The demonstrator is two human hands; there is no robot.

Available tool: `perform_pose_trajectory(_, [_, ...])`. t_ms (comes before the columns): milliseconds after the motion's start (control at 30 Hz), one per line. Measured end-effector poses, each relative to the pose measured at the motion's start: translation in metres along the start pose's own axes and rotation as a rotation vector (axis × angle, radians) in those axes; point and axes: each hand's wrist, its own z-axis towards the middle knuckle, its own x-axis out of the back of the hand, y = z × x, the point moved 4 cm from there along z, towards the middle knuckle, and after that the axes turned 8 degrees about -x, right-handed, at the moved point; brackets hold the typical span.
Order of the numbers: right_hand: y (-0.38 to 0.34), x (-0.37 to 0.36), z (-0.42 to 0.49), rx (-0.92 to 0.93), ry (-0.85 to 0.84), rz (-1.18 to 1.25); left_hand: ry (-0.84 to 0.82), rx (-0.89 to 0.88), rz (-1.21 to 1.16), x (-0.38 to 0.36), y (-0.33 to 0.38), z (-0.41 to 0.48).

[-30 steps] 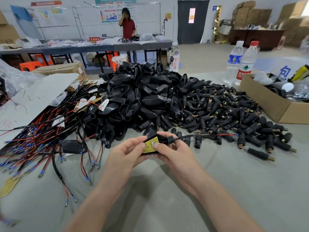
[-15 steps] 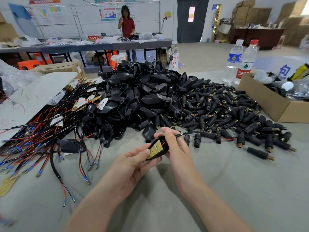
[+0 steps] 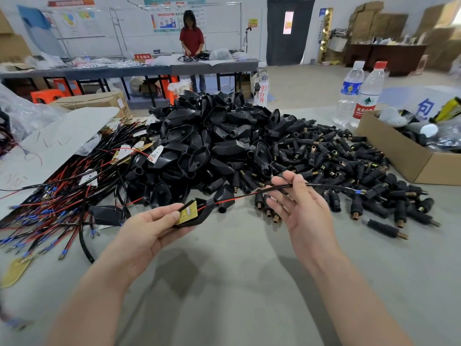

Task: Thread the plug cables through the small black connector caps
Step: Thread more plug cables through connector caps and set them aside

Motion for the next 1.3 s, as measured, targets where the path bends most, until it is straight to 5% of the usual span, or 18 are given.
perform_pose_trajectory(533, [-0.009, 0.023, 0.007, -0.005, 0.183, 0.135, 0.13, -0.103, 0.218, 0.02, -0.005, 0.01])
perform_pose_trajectory(700, [-0.011, 0.022, 0.004, 0.003, 0.139, 0.12, 0.243, -0.253, 0.68, 0.028, 0.0, 0.008])
perform_pose_trajectory(767, [-0.011, 0.02, 0.002, 0.002, 0.123, 0.114, 0.356, -0.465, 1.098, 0.021, 0.01, -0.003])
perform_pose_trajectory(833, [-0.011, 0.017, -0.001, -0.003, 0.107, 0.107, 0.411, -0.783, 1.255, -0.006, 0.015, -0.019])
perform_pose_trajectory(900, [-0.011, 0.013, -0.003, -0.011, 0.071, 0.086, 0.275, -0.985, 1.188, -0.045, 0.01, -0.031])
perform_pose_trajectory(1033, [-0.005, 0.001, -0.007, -0.02, -0.006, 0.011, -0.047, -1.061, 1.274, -0.11, -0.017, -0.037])
perform_pose_trajectory(1167, [-0.001, -0.001, -0.008, -0.012, -0.009, -0.038, -0.087, -1.187, 1.329, -0.124, -0.021, -0.039])
perform_pose_trajectory(1300, [-0.001, 0.0, -0.008, 0.009, 0.022, -0.049, -0.108, -1.134, 1.269, -0.114, -0.021, -0.04])
